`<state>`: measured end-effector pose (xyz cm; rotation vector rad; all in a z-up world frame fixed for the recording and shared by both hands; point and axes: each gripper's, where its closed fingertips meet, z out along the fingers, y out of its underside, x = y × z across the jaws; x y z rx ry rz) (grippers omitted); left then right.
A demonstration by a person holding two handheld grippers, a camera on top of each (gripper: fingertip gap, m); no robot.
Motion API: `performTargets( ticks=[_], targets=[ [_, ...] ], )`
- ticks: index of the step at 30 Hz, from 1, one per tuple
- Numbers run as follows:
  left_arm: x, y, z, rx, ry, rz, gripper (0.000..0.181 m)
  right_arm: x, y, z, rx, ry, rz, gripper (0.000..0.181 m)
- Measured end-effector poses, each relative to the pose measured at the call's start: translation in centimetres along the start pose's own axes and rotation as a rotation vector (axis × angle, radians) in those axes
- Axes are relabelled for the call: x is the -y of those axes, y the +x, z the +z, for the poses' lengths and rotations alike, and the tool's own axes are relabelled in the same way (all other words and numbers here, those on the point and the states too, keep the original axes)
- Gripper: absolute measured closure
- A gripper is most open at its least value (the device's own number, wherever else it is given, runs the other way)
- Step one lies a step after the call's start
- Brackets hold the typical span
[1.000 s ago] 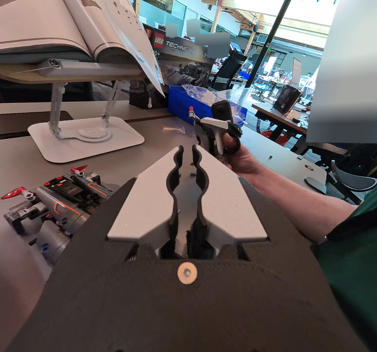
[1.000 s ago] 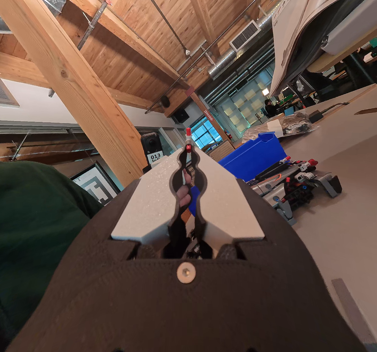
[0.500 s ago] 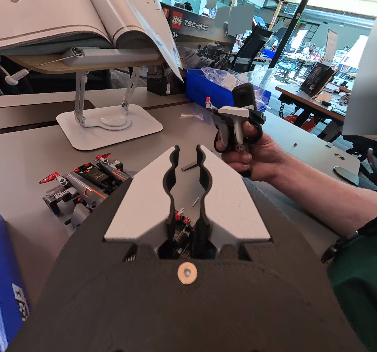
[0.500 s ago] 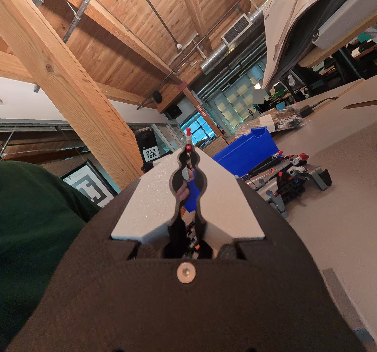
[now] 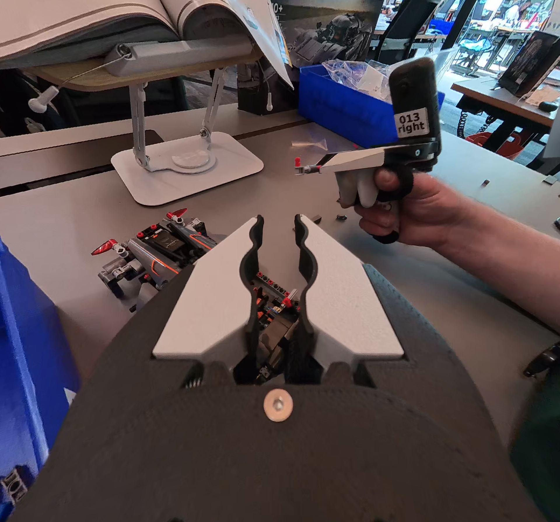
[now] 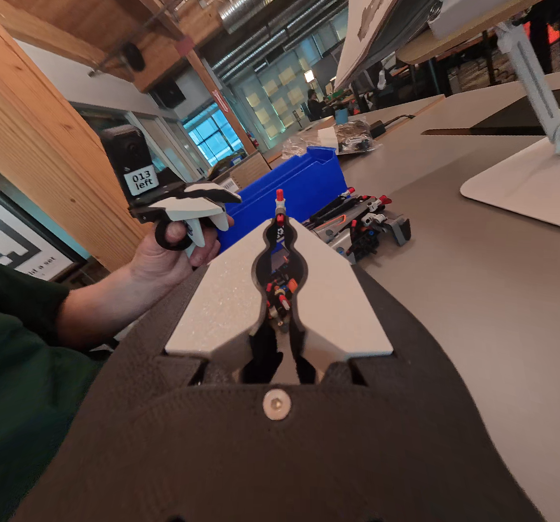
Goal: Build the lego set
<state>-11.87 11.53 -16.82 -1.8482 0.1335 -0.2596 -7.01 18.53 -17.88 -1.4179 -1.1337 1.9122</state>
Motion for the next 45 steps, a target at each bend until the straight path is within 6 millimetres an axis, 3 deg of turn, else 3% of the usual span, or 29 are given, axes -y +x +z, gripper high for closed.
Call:
performTargets(
  ticks=[5,45],
  targets=[
    [-0.4,-0.1,0.1,0.018,-0.025,0.033,0.162,-0.6,0.5,0.2,-0.064,-0.049,-0.069,0.180],
    [-1.8,-1.5,0.3,0.087,-0.082,0.087,0.156,-0.7,0.6,0.2,-0.064,-0.048,-0.058,0.180]
  ],
)
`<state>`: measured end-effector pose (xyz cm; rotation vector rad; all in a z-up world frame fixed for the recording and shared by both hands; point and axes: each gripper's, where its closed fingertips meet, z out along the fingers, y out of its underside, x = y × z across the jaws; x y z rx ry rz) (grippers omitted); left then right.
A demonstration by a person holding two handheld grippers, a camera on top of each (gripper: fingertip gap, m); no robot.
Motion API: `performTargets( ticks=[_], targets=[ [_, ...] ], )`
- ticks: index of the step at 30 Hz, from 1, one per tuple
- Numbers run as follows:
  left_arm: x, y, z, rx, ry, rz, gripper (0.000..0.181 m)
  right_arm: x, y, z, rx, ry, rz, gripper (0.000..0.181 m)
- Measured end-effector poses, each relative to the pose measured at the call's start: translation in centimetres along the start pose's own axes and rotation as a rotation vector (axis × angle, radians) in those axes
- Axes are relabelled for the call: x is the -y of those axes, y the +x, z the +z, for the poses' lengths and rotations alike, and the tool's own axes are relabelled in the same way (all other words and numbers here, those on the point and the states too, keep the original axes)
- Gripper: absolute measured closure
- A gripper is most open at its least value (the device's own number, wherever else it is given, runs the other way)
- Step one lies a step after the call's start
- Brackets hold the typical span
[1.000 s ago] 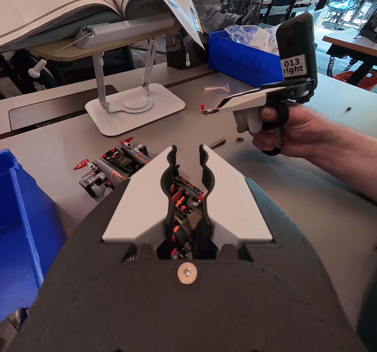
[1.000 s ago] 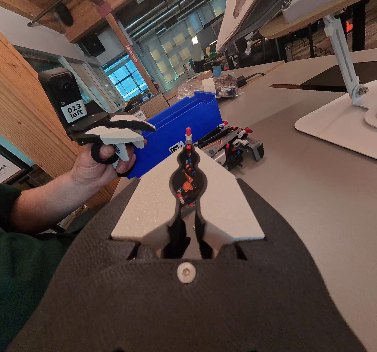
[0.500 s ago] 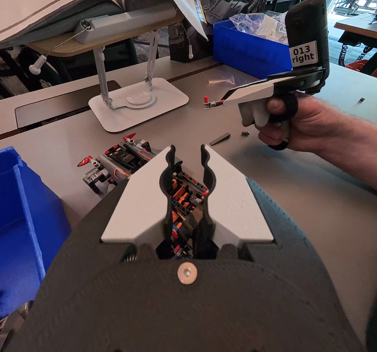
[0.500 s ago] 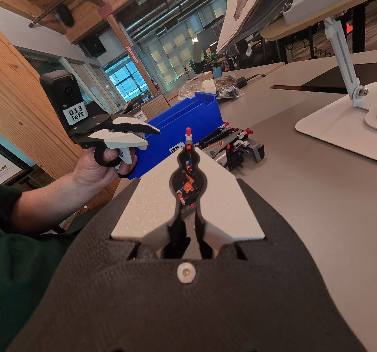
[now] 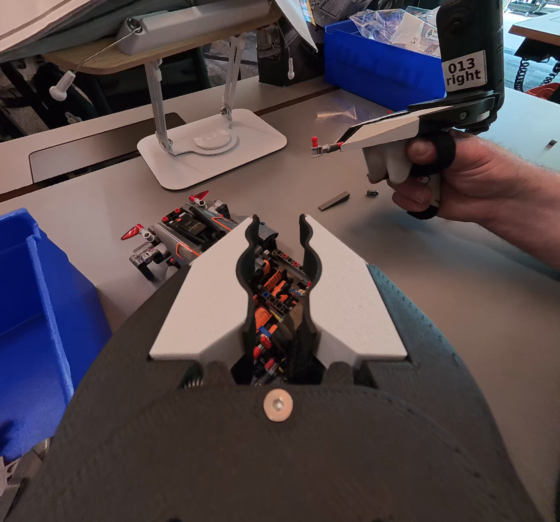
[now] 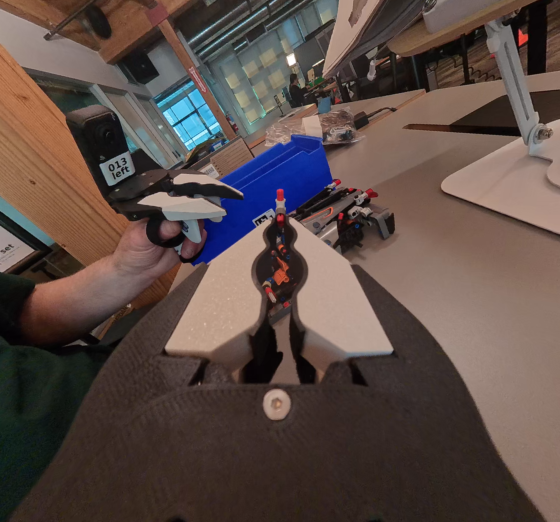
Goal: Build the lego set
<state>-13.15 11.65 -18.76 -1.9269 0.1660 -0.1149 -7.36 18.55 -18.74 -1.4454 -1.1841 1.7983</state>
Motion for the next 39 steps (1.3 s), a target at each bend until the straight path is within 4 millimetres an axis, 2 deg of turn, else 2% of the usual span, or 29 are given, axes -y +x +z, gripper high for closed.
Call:
performTargets(
  ticks=[23,27,32,36,39],
  targets=[
    [-0.5,0.0,0.4,0.004,-0.018,0.020,0.157,0.3,-0.5,0.0,0.039,0.019,0.023,0.179],
    [0.5,1.2,0.9,-0.047,0.000,0.028,0.156,0.8,-2.5,0.0,0.185,0.063,0.077,0.180],
    [2.5,4.0,2.0,-0.199,0.057,-0.032,0.156,1.5,-4.8,-0.1,0.346,0.110,0.121,0.179],
    [3.9,5.6,2.5,-0.304,0.118,-0.114,0.155,1.4,-6.0,0.0,0.417,0.110,0.136,0.179],
    [4.6,6.1,2.4,-0.357,0.158,-0.162,0.164,1.6,-6.4,0.0,0.443,0.121,0.138,0.178]
  ],
)
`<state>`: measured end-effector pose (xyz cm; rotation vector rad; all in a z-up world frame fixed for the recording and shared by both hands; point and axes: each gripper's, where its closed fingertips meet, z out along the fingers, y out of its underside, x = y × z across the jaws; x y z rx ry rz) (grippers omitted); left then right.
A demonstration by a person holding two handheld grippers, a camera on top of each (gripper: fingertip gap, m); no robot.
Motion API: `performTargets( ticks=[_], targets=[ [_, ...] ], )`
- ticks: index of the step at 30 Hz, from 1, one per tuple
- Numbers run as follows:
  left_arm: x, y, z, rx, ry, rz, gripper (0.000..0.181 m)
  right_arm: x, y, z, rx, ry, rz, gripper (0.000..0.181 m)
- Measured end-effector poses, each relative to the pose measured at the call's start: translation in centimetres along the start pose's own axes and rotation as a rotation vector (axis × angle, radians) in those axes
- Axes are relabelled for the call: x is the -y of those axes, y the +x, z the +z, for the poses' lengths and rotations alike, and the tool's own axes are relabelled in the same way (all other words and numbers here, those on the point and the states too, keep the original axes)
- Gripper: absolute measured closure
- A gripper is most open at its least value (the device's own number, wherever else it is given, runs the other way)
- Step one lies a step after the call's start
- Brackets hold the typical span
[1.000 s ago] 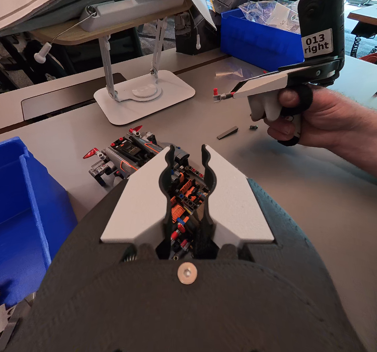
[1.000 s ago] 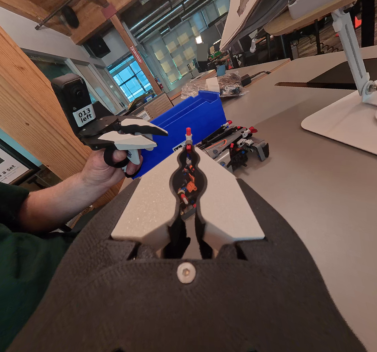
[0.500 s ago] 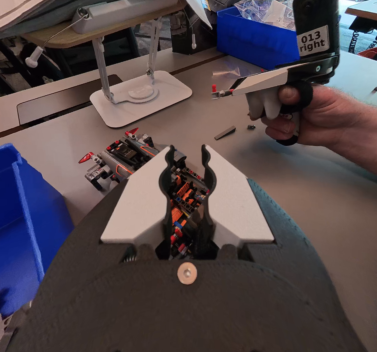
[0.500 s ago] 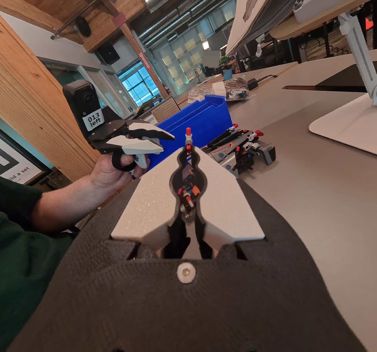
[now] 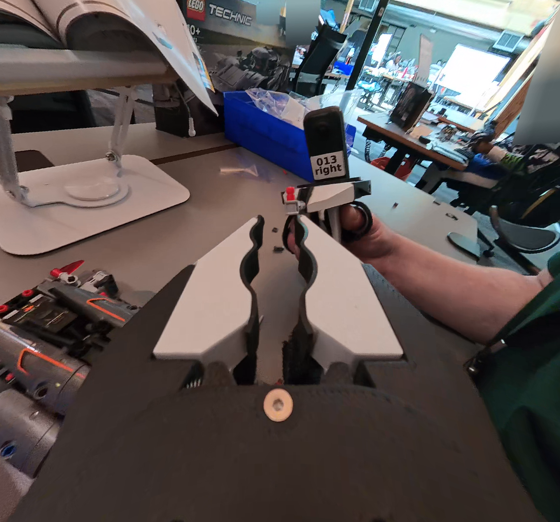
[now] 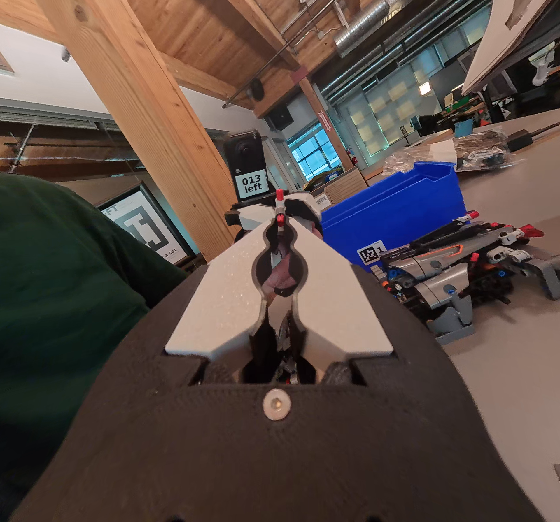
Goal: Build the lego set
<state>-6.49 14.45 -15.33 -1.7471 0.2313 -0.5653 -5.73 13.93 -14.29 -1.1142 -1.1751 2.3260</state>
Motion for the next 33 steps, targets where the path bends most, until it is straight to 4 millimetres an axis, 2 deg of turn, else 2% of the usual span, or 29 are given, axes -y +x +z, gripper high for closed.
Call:
performTargets(
  ticks=[5,10,12,14,18,22,24,27,30,33],
  targets=[
    [0.6,0.6,-0.5,-0.035,0.037,-0.013,0.181,0.0,-0.2,0.2,0.013,0.003,0.006,0.179],
    [0.8,0.8,-0.9,-0.051,0.056,-0.016,0.180,-0.2,-0.6,0.5,0.037,0.002,0.015,0.179],
    [1.1,0.8,-1.1,-0.065,0.074,-0.035,0.167,0.0,-0.6,0.4,0.043,0.014,0.022,0.180],
    [1.3,1.1,-1.2,-0.099,0.087,-0.063,0.162,-0.1,-0.4,0.4,0.037,0.011,0.025,0.179],
    [1.3,1.4,-0.9,-0.116,0.072,-0.054,0.174,-0.4,-0.4,0.6,0.039,-0.002,0.026,0.179],
    [1.8,1.5,-0.6,-0.129,0.073,-0.052,0.177,-0.2,-0.5,0.6,0.043,0.012,0.036,0.179],
    [1.8,1.2,-0.4,-0.112,0.051,-0.029,0.177,0.1,0.0,0.4,0.013,0.032,0.038,0.178],
    [2.2,0.5,-0.7,-0.083,0.020,0.008,0.177,1.3,0.8,-0.4,-0.004,0.098,0.102,0.159],
    [2.4,-0.5,-1.2,-0.052,-0.035,0.045,0.177,2.0,2.1,-1.8,-0.081,0.132,0.094,0.166],
    [1.9,-1.3,-1.5,-0.031,-0.110,0.107,0.177,2.4,1.9,-2.1,-0.072,0.146,0.096,0.170]
  ],
)
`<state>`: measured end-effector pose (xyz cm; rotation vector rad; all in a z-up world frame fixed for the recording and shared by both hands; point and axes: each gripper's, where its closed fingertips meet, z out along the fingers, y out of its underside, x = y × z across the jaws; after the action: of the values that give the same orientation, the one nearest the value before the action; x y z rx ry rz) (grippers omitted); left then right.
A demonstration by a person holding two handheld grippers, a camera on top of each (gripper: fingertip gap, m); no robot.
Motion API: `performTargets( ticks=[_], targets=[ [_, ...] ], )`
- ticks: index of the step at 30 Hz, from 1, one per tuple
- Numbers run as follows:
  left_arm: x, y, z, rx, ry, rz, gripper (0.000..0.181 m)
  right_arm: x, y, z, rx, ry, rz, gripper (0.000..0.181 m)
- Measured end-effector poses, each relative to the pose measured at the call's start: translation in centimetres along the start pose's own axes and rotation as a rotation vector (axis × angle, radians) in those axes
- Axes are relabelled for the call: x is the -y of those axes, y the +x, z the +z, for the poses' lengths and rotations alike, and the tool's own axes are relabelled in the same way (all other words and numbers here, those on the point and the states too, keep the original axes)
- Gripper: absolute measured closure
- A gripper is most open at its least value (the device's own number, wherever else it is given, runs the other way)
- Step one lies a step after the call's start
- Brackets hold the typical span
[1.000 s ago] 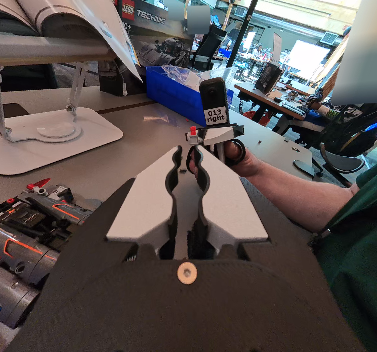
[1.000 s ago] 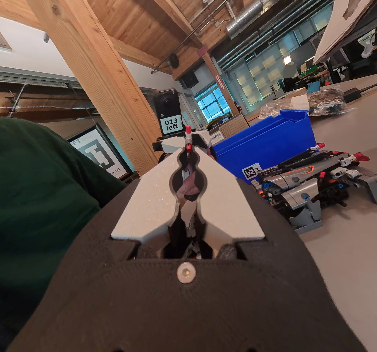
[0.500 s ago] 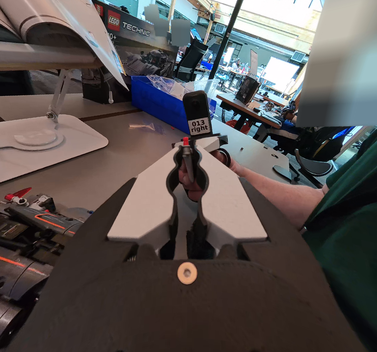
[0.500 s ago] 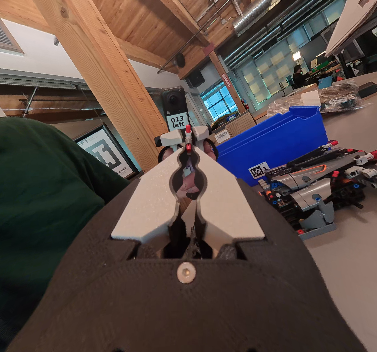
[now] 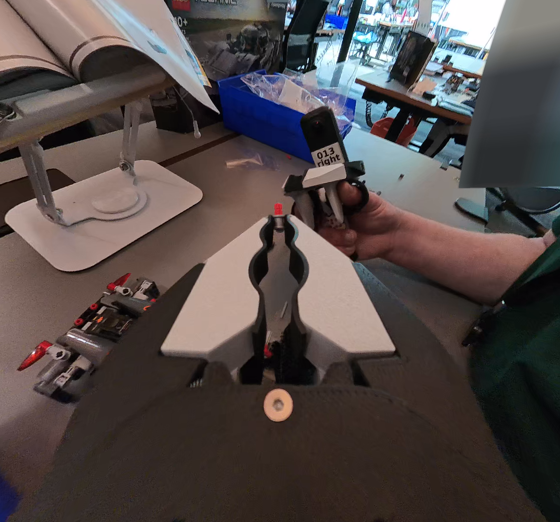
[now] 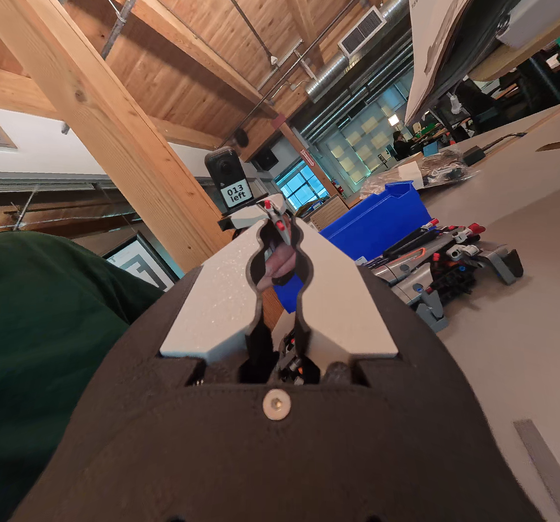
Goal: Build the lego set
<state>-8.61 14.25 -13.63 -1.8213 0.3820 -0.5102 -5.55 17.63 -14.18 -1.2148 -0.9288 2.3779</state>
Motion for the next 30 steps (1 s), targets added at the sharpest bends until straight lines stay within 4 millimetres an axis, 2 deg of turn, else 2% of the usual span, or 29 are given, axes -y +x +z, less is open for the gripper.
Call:
performTargets(
  ticks=[5,8,12,17,21,26,30],
  targets=[
    [-2.3,-1.1,0.2,0.048,-0.161,0.117,0.177,-0.5,0.2,0.2,-0.004,-0.018,0.005,0.174],
    [-4.6,-2.2,0.5,0.111,-0.314,0.227,0.177,-0.1,0.4,-0.2,-0.012,0.006,0.014,0.177],
    [-8.2,-2.7,0.8,0.111,-0.536,0.367,0.177,0.3,0.6,-0.6,-0.016,0.030,0.026,0.181],
    [-10.1,-3.7,0.9,0.123,-0.635,0.423,0.177,0.2,0.6,-0.6,-0.015,0.023,0.027,0.181],
    [-10.4,-3.4,1.0,0.124,-0.644,0.451,0.177,-0.7,0.8,-0.1,-0.047,-0.036,-0.013,0.178],
    [-10.0,-2.0,0.7,0.088,-0.654,0.470,0.177,-4.4,0.3,1.6,-0.078,-0.257,-0.198,0.174],
    [-9.1,-0.4,0.3,0.032,-0.634,0.461,0.177,-6.2,-0.6,2.5,-0.038,-0.343,-0.274,0.172]
  ],
)
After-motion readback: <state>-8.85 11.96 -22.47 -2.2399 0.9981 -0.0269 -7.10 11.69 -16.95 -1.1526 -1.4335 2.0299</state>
